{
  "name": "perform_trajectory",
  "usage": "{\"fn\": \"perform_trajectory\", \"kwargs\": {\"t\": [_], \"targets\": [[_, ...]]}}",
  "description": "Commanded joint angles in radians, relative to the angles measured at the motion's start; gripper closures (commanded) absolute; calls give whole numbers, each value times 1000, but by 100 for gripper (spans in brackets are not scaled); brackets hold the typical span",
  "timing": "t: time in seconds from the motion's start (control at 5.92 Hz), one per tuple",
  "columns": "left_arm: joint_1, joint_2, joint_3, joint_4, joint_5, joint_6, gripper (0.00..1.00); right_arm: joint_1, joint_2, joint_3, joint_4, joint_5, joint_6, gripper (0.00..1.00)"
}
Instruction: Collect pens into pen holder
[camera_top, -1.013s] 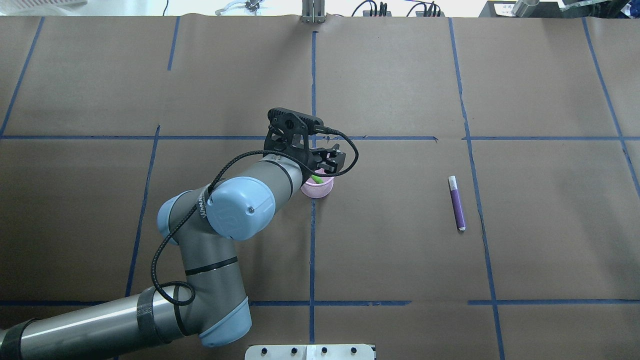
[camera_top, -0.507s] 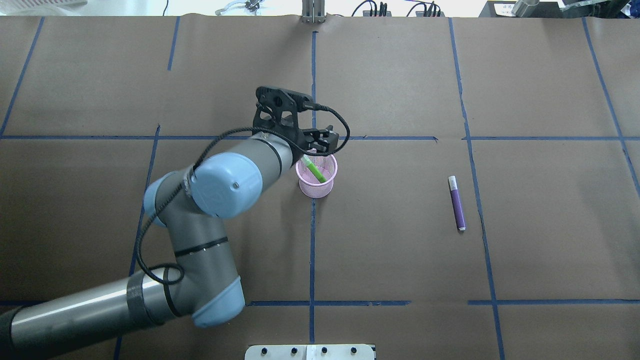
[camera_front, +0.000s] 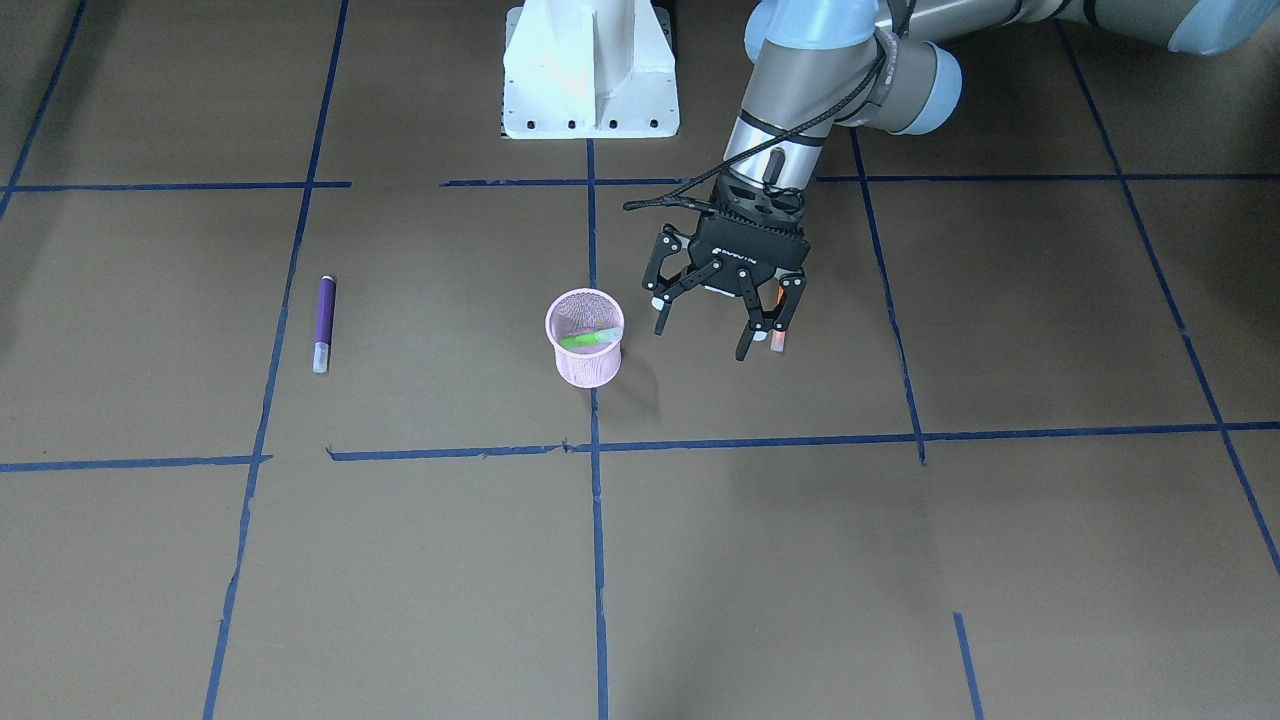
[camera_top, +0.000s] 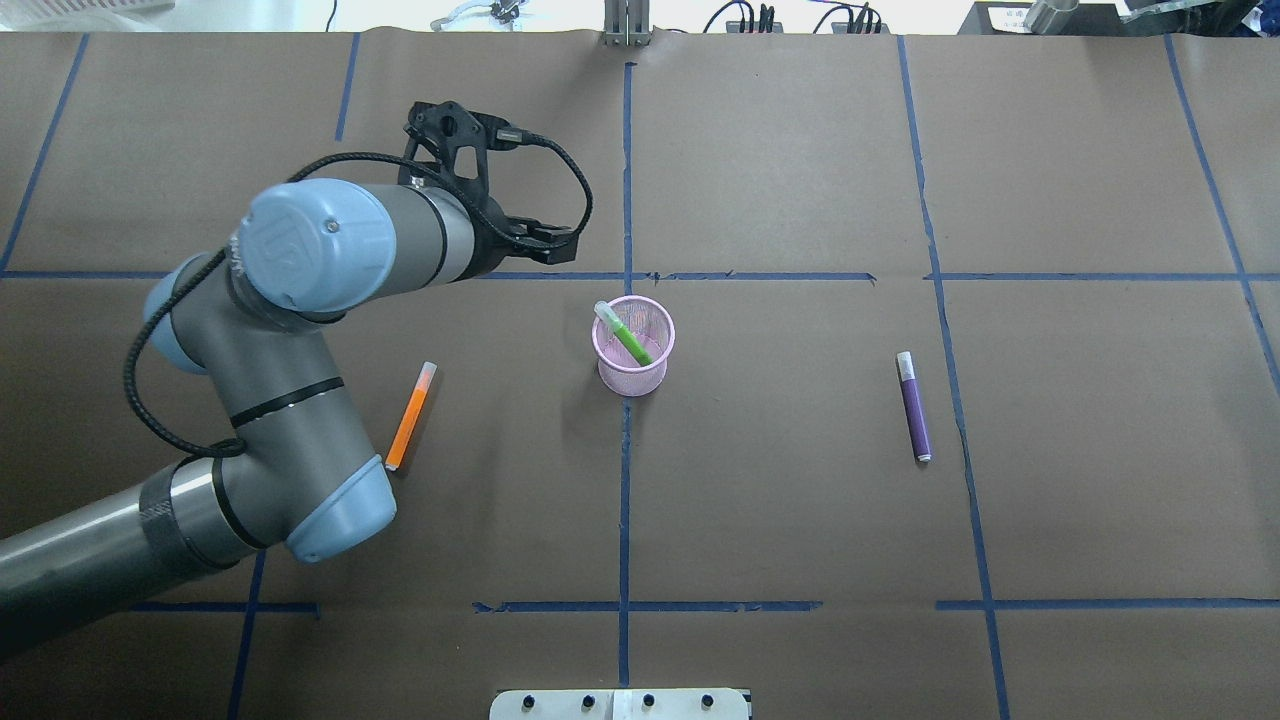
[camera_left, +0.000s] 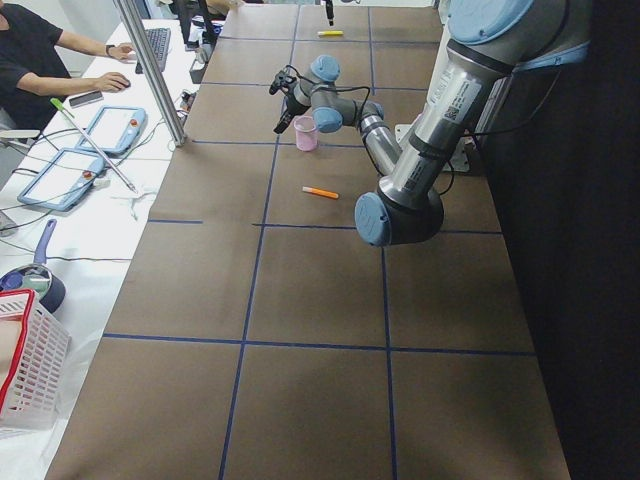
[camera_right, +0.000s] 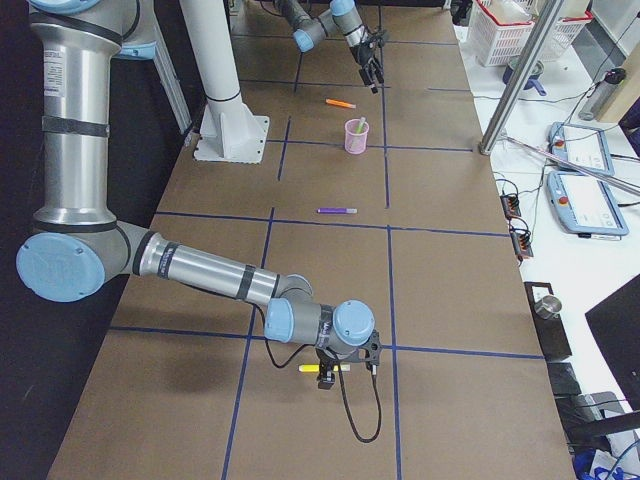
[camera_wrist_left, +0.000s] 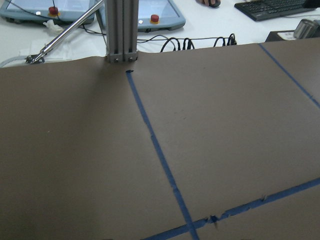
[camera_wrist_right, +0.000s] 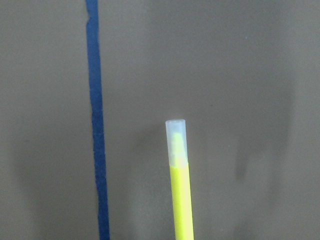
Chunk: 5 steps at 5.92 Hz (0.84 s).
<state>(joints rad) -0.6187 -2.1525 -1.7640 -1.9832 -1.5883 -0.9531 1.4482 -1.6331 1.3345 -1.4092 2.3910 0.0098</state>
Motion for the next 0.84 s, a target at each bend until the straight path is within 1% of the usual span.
{"fn": "perform_trajectory", "kwargs": {"t": [0.0,0.17,0.34,0.51,0.68], "targets": [[-3,3,-3,4,-6,-1,10,-2,96,-113,3,-1,13,6],[-3,3,-3,4,-6,-1,10,-29,137,-156,3,-3,13,7],[-1,3,-5,4,-6,-3,10,-32,148,-190,4,0,13,10],[-1,5,-3,1,-6,-3,10,-38,148,-201,3,2,13,11],[-1,5,-3,0,-6,-1,10,-38,148,-216,3,2,13,14]]}}
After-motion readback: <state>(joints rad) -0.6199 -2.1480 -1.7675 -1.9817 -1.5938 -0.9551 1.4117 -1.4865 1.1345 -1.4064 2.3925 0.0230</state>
